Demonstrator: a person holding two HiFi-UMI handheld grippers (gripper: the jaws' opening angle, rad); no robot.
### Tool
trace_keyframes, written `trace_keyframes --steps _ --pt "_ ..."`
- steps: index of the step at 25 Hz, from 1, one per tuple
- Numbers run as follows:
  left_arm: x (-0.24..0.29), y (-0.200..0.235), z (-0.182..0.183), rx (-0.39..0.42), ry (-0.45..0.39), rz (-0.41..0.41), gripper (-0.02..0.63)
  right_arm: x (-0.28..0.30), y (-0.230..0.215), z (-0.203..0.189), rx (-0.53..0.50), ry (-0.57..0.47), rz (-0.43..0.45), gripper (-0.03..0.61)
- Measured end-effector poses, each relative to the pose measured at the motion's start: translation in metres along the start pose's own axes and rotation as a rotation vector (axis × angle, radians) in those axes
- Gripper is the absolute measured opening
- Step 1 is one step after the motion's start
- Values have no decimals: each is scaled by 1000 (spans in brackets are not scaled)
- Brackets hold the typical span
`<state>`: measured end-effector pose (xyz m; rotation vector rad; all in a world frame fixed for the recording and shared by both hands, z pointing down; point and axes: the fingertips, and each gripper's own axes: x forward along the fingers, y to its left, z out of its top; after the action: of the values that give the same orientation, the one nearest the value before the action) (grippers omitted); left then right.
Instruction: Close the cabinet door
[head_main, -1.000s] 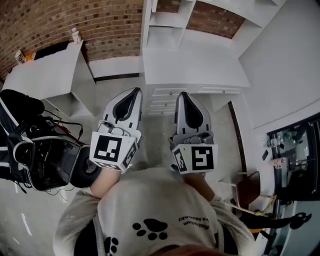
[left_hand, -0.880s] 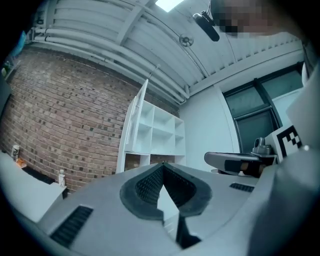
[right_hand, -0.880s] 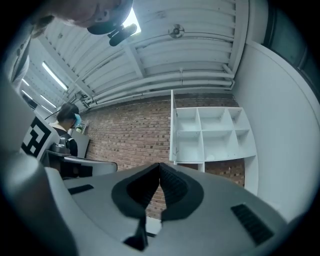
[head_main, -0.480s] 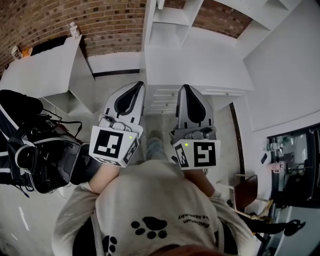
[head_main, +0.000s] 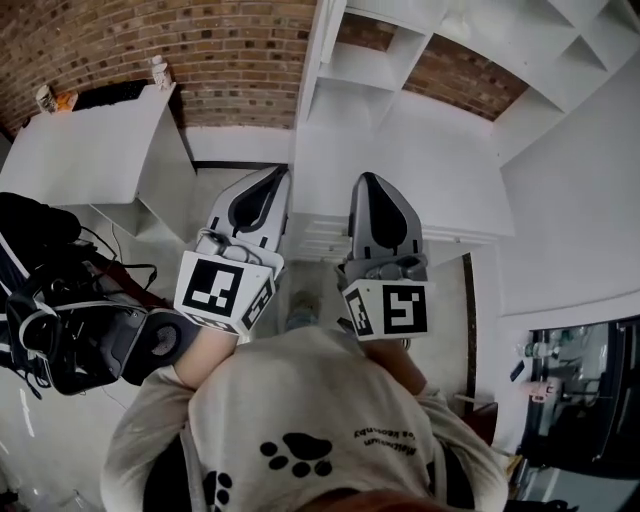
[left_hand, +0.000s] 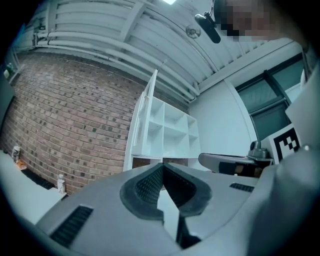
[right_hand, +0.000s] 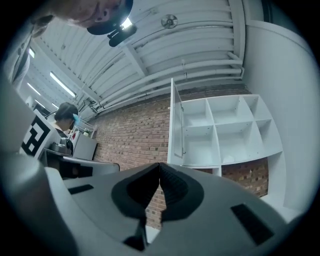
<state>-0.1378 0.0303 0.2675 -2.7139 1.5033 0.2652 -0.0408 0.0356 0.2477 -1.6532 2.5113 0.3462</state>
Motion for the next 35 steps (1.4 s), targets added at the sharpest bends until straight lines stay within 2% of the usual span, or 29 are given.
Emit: trace_keyframes --steps 12,18,24,35 --pt "75 18 -6 10 -4 108 9 73 -47 -23 25 -4 162 11" --pt "90 24 -14 18 -8 121 9 90 -52 -35 23 -8 202 11" --pt "105 38 -7 32 -35 95 8 106 -52 -36 -6 -25 191 11" --pt "137 62 49 91 -84 -35 9 155 -56 16 -97 -85 131 11"
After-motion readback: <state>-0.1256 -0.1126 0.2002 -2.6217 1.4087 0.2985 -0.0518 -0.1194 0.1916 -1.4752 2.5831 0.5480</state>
